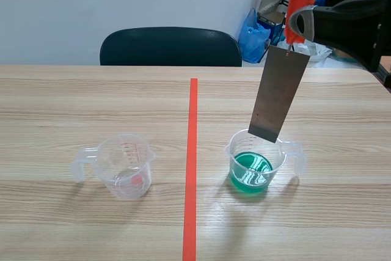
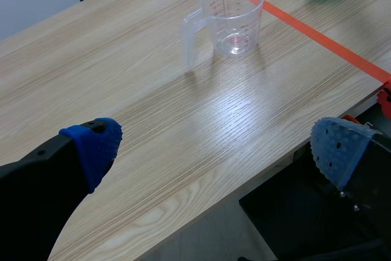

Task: Do the redox reaction experiment

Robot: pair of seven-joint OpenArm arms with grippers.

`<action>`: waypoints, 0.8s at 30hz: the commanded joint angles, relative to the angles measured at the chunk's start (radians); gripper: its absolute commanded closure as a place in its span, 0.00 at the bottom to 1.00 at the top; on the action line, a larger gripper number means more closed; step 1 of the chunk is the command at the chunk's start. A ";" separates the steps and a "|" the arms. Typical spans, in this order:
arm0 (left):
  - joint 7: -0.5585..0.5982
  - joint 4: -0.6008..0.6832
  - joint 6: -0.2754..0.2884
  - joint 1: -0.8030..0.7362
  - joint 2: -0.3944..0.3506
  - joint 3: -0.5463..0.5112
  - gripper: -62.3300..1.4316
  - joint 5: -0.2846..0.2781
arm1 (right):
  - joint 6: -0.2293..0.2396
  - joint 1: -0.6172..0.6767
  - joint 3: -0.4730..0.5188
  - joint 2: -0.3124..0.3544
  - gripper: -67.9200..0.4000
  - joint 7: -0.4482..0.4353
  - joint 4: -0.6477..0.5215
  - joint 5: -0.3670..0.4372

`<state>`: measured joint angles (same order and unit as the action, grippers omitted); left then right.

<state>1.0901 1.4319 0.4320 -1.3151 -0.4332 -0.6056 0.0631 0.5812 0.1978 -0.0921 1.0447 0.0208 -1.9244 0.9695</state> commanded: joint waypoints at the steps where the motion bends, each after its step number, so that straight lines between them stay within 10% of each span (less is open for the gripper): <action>1: 0.020 0.007 0.010 0.002 -0.010 -0.006 0.00 -0.007 | -0.005 -0.015 0.015 0.013 0.99 -0.023 -0.011 0.011; 6: 0.011 0.007 0.064 0.076 -0.067 0.008 0.00 -0.019 | -0.005 -0.015 0.015 0.006 0.99 -0.020 -0.011 0.011; 11: 0.000 0.007 0.180 0.202 -0.165 0.065 0.49 -0.019 | -0.004 -0.015 0.015 -0.009 0.99 -0.006 -0.011 0.010; 17: -0.071 0.007 0.264 0.432 -0.292 0.223 0.75 -0.034 | -0.004 -0.015 0.015 -0.008 0.99 -0.008 -0.011 0.010; 24: -0.344 0.007 0.264 0.769 -0.341 0.499 0.93 -0.202 | -0.004 -0.015 0.015 -0.008 0.99 -0.009 -0.011 0.010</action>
<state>0.7353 1.4300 0.6945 -0.5587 -0.7849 -0.1116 -0.1257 0.5812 0.1978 -0.0921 1.0359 0.0307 -1.9244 0.9691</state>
